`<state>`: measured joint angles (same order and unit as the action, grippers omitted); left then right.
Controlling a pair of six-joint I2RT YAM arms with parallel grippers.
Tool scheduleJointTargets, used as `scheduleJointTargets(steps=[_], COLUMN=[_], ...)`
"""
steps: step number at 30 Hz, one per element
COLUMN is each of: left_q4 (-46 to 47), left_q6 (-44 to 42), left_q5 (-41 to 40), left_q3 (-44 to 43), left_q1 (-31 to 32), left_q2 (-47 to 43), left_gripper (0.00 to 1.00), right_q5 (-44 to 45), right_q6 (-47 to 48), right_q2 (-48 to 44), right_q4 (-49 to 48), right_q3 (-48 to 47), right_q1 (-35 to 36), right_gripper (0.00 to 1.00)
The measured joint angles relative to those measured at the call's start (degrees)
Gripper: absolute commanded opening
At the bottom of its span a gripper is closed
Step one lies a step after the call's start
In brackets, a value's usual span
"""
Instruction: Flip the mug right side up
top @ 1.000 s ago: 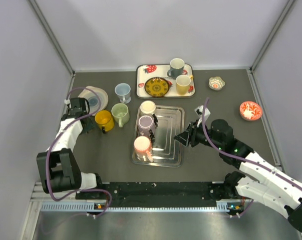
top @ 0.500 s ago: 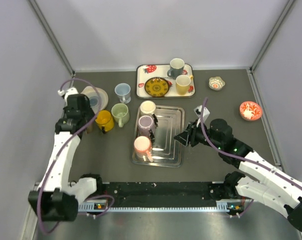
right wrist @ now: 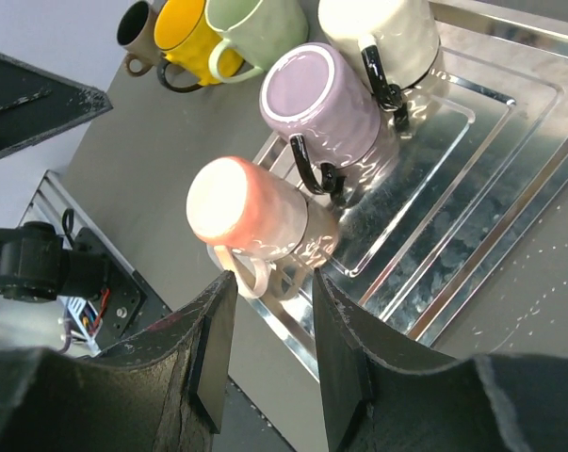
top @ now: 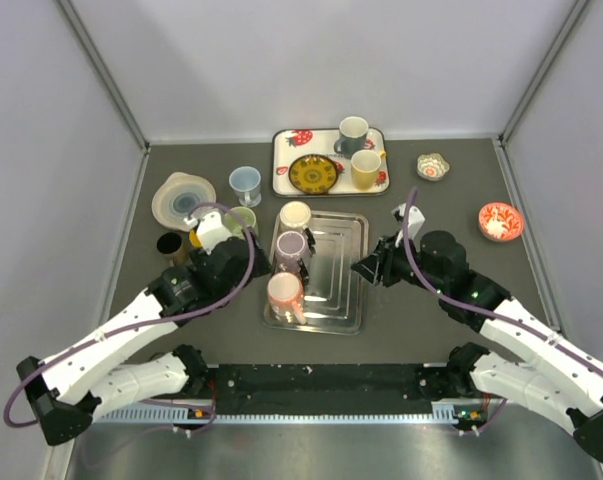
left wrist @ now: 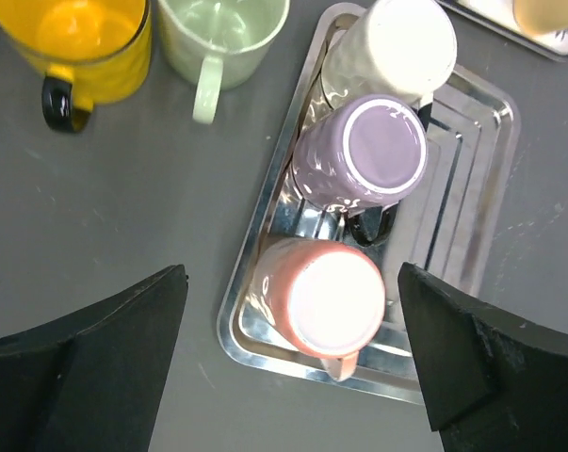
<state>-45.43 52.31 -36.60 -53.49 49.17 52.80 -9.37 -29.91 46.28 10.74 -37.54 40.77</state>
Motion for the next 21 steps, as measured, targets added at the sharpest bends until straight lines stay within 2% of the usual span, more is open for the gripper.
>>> scheduleJointTargets(steps=[6, 8, 14, 21], left_q4=[-2.5, -5.8, -15.6, -21.9], left_q6=[21.7, 29.6, 48.9, 57.4], left_q5=[2.9, 3.8, 3.8, 4.0], left_q3=[6.6, 6.9, 2.7, -5.9], left_q1=[1.0, 3.5, 17.5, 20.5], left_q2=[-7.2, -6.4, 9.6, 22.4], left_gripper=[0.98, 0.91, 0.88, 0.88], right_q5=[0.6, 0.5, 0.3, 0.3], right_q6=[1.8, 2.6, 4.3, 4.5], right_q2=[3.6, 5.6, 8.2, 7.8], right_q4=[2.4, 3.3, 6.0, 6.9], right_q3=[-2.9, -4.0, -4.6, -4.6], right_q1=[0.0, 0.0, 0.0, 0.0], right_gripper=[0.38, 0.38, 0.38, 0.38])
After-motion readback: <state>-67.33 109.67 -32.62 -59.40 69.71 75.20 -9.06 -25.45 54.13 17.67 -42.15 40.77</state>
